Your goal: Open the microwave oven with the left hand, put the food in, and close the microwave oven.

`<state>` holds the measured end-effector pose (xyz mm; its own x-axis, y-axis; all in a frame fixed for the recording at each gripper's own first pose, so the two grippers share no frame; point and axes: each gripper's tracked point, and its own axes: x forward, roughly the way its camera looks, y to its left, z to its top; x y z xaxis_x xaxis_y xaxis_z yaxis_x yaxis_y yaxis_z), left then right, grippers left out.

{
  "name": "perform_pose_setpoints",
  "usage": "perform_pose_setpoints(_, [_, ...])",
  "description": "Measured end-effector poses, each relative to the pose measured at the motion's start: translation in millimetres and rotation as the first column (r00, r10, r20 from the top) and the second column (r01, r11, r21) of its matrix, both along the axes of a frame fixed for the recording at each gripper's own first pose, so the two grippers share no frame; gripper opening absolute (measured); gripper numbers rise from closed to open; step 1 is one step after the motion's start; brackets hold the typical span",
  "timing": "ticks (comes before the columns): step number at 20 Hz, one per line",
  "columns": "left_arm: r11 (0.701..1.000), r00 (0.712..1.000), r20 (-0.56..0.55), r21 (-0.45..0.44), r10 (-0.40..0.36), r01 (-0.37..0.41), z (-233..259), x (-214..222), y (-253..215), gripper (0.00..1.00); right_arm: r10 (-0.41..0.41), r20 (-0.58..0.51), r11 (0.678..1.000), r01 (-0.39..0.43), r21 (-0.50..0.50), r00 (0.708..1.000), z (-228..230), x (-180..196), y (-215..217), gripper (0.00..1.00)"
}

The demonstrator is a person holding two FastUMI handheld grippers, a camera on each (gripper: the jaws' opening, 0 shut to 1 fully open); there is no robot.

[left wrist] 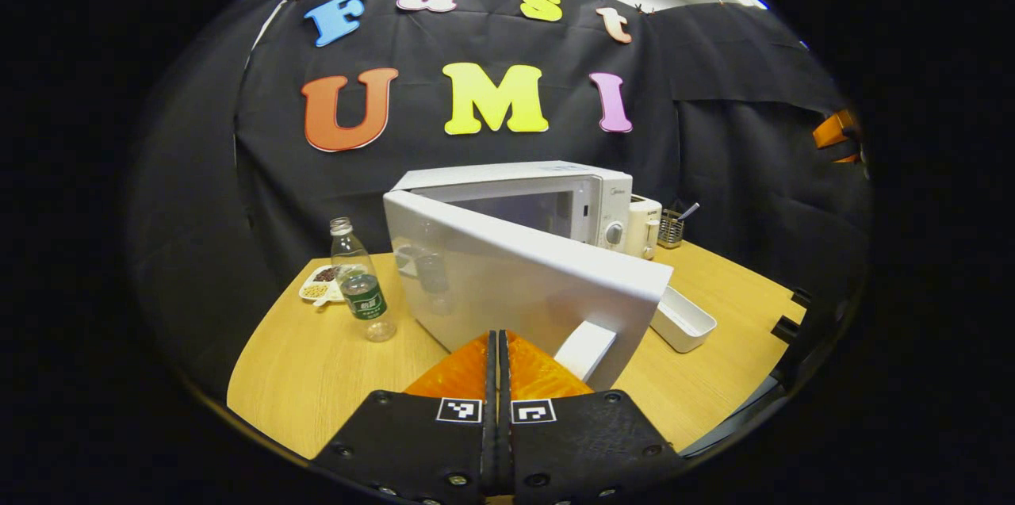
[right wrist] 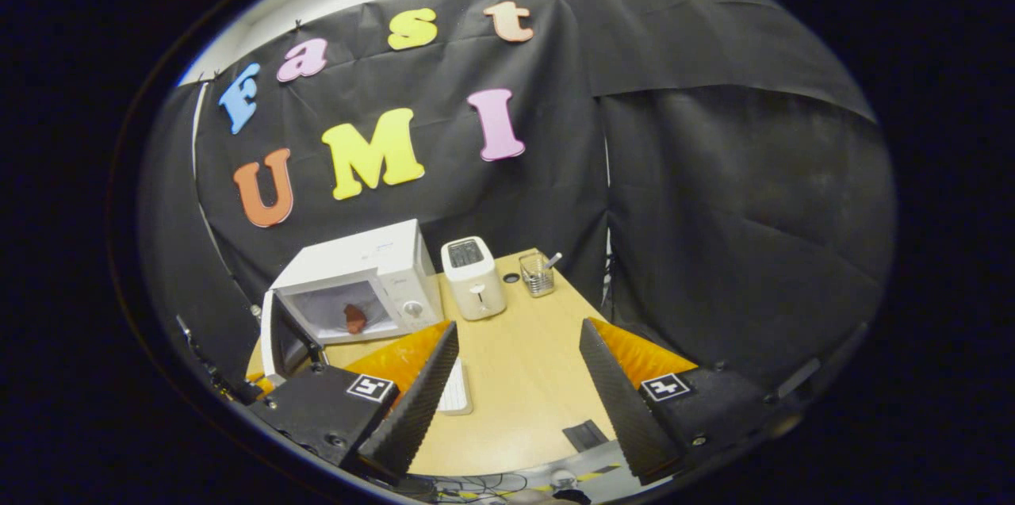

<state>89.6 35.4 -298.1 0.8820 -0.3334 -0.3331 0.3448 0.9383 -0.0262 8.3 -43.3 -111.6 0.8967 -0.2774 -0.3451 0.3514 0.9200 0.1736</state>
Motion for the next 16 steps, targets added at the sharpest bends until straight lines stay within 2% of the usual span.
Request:
perform_pose_setpoints(9, [0.998, 0.998, 0.0, 0.005, -0.061, 0.061, 7.9, 35.7, -68.1, 0.0, -0.043, -0.018, 0.999, 0.043, 0.025, 0.999, -16.0, -5.2, -36.0, 0.99])
perform_pose_setpoints(16, [0.998, 0.998, -0.006, 0.009, -0.069, 0.069, 7.5, 68.1, -111.3, 0.0, -0.024, -0.049, 0.999, 0.026, 0.035, 0.999, -30.2, -2.9, -49.6, 0.98])
